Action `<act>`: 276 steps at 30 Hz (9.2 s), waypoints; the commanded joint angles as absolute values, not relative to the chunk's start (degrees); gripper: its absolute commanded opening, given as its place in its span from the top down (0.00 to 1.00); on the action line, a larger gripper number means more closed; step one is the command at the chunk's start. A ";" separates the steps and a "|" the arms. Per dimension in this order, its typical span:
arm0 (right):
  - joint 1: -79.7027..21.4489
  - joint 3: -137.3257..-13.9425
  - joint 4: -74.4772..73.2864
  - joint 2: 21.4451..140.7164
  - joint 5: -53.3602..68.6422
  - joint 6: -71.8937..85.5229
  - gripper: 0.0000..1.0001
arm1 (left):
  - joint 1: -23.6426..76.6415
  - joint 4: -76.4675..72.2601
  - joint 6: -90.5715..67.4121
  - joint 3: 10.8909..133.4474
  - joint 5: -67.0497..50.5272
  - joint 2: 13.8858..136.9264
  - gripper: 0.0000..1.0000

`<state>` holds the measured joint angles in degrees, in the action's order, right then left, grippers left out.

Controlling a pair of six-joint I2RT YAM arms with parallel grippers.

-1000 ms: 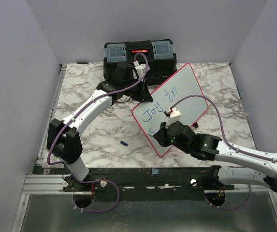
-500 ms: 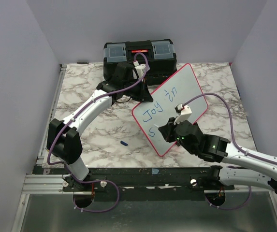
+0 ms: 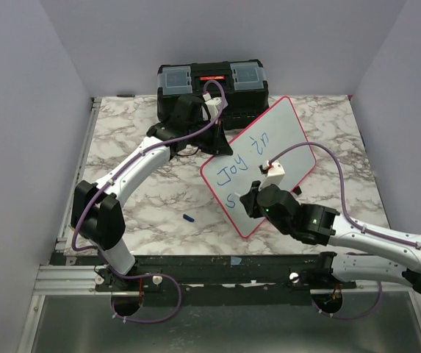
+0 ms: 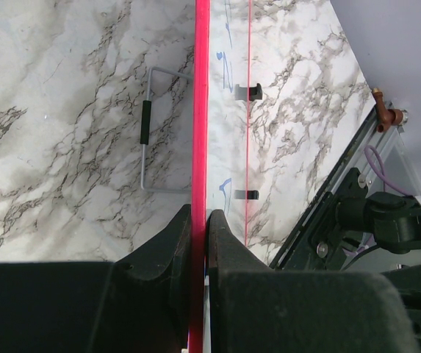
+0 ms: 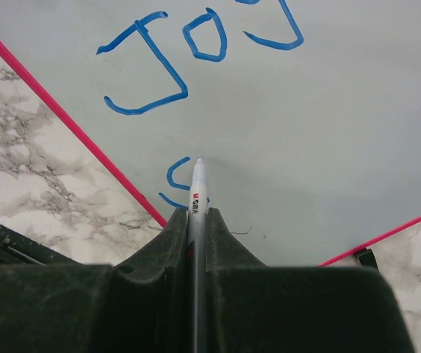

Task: Write a sentence on the whiteboard

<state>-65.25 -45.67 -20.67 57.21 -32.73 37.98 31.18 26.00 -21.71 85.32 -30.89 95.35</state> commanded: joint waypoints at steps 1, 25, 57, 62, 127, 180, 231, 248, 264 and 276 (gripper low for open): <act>-65.32 -44.78 -20.83 58.08 -34.40 38.97 0.99 | 32.80 30.76 -16.61 83.63 -29.16 96.31 1.00; -65.34 -41.48 -21.92 58.49 -32.31 41.02 0.99 | 32.81 31.02 -16.35 84.12 -29.18 96.56 1.00; -65.37 -45.77 -21.62 61.23 -34.15 39.67 0.99 | 32.81 30.45 -16.44 83.23 -29.45 96.23 1.00; -65.34 -46.99 -21.53 61.82 -34.77 39.21 0.99 | 32.83 30.13 -16.35 82.59 -29.52 95.71 1.00; -65.23 -52.10 -25.14 65.53 -40.41 42.98 0.99 | 32.81 32.08 -14.94 84.99 -30.69 95.40 1.00; -62.13 -50.14 -28.06 59.84 -37.51 42.33 0.99 | 32.83 37.73 -12.50 89.84 -29.20 97.85 1.00; -47.74 -41.14 -12.80 54.88 -15.65 33.50 0.99 | 29.00 40.87 -9.89 91.77 -30.76 99.59 1.00; -47.75 -41.54 -11.60 56.78 -10.76 31.11 0.99 | 29.00 39.99 -10.46 91.38 -31.04 99.26 1.00; -47.77 -38.59 -12.73 54.87 -9.05 32.42 0.99 | 29.00 40.16 -10.63 92.12 -30.99 99.43 1.00; -47.77 -38.80 -15.41 54.29 -12.52 32.71 0.99 | 29.00 40.17 -10.64 92.27 -31.03 99.32 1.00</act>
